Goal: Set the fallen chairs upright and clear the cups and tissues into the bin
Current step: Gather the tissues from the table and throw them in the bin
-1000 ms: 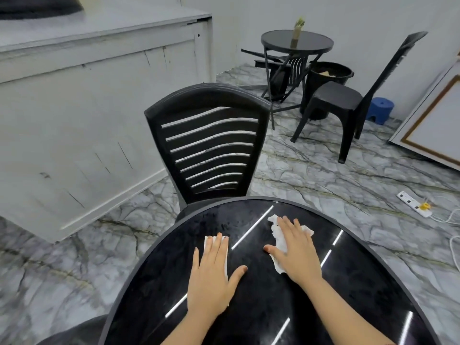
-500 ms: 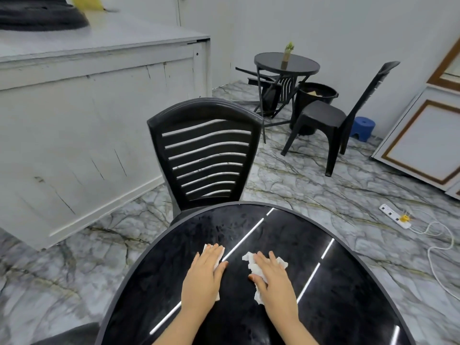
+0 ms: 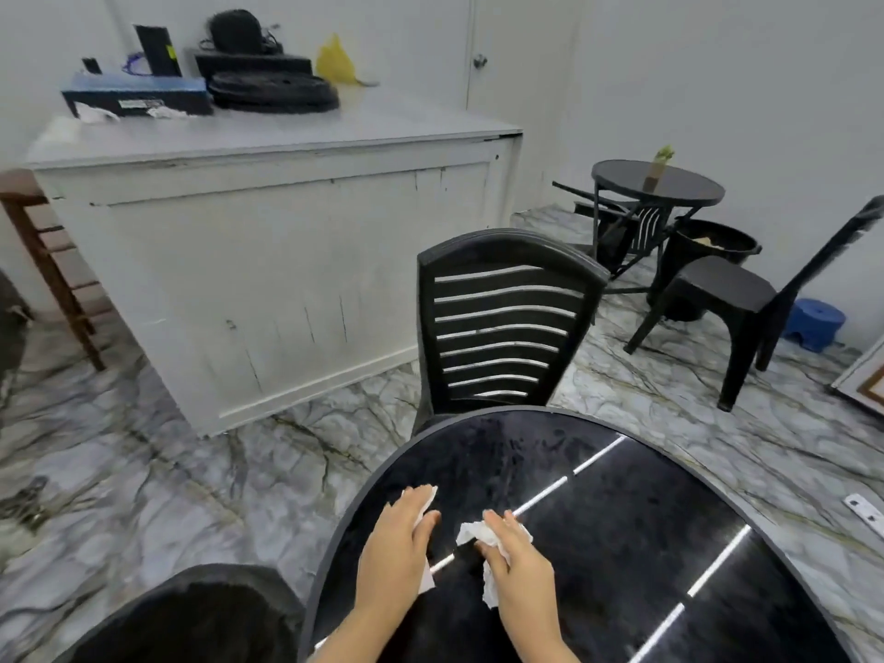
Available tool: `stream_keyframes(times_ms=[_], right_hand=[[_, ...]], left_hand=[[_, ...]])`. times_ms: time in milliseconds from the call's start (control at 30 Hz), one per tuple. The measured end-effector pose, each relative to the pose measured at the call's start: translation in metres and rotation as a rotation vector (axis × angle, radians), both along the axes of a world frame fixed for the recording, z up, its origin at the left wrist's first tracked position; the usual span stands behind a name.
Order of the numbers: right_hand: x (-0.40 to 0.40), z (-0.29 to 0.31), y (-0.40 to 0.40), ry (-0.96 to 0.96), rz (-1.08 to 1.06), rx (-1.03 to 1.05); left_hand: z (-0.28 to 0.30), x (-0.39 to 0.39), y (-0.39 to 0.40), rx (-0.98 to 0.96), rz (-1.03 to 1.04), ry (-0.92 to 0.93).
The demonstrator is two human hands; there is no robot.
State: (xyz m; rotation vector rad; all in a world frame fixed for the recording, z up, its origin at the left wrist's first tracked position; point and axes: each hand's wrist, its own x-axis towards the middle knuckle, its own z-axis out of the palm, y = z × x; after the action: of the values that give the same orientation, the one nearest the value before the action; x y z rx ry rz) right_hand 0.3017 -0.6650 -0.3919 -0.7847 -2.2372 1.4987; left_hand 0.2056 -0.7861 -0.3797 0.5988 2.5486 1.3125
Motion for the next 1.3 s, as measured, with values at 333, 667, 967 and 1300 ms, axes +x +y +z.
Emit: stream_keyframes(times_ms=[333, 667, 967, 1300], right_hand=[[-0.087, 0.039, -0.144, -0.016, 0.365, 0.165], [-0.104, 0.025, -0.317, -0.168, 0.592, 0.255], [-0.066, -0.040, -0.371, -0.393, 0.505, 0.103], [-0.052, -0.157, -0.376, -0.654, 0.752, 0.333]], left_hand=[[0.034, -0.047, -0.188, -0.005, 0.362, 0.074], [0.016, -0.014, -0.384, -0.079, 0.544, 0.070], [-0.065, 0.028, -0.448, -0.146, 0.664, -0.122], [-0.147, 0.024, -0.431, -0.405, 0.495, -0.332]])
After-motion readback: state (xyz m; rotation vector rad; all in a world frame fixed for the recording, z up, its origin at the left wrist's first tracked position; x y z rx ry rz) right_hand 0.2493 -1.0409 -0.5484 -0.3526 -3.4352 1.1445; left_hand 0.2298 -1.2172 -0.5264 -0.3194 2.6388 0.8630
